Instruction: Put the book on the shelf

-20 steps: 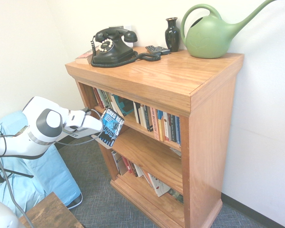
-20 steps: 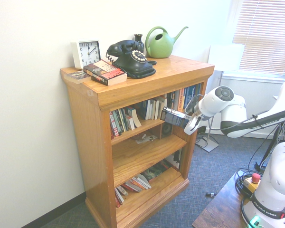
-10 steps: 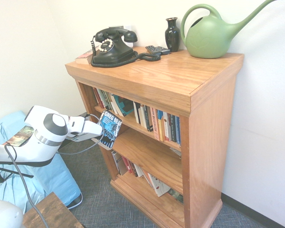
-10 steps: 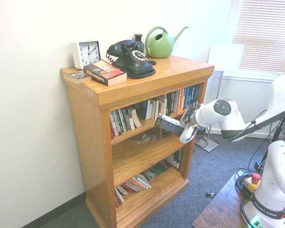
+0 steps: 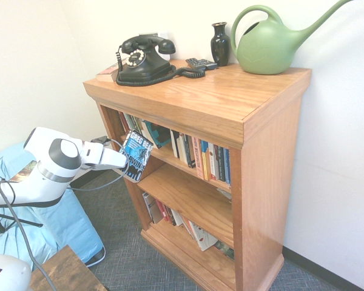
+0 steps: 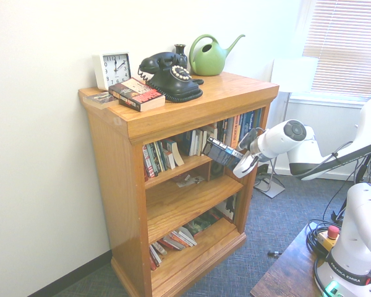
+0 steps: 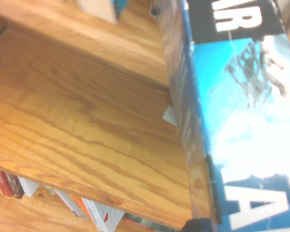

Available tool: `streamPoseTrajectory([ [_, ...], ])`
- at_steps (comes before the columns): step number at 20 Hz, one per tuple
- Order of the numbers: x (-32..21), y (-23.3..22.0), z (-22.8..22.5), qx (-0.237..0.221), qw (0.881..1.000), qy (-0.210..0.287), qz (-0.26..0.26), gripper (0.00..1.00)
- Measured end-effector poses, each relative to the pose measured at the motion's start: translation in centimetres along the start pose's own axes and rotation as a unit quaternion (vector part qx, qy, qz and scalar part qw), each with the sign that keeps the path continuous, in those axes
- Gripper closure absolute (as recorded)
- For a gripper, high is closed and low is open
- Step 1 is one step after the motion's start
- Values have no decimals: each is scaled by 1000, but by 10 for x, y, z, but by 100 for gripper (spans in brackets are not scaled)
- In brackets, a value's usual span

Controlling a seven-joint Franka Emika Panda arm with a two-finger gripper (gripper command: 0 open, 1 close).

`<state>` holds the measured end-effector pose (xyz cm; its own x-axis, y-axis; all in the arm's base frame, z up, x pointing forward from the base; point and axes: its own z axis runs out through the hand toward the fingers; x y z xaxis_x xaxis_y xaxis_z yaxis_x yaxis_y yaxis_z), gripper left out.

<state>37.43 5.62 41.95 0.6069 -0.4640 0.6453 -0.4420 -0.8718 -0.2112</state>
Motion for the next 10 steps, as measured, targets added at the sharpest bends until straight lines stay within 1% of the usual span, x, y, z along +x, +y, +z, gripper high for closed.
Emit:
streamPoseTrajectory([
  [3,4,3,1,11,1000,-8,8,100],
  [6,1,-5,1,21,1000,-12,5,100],
  [10,3,-14,5,22,1000,-13,4,100],
])
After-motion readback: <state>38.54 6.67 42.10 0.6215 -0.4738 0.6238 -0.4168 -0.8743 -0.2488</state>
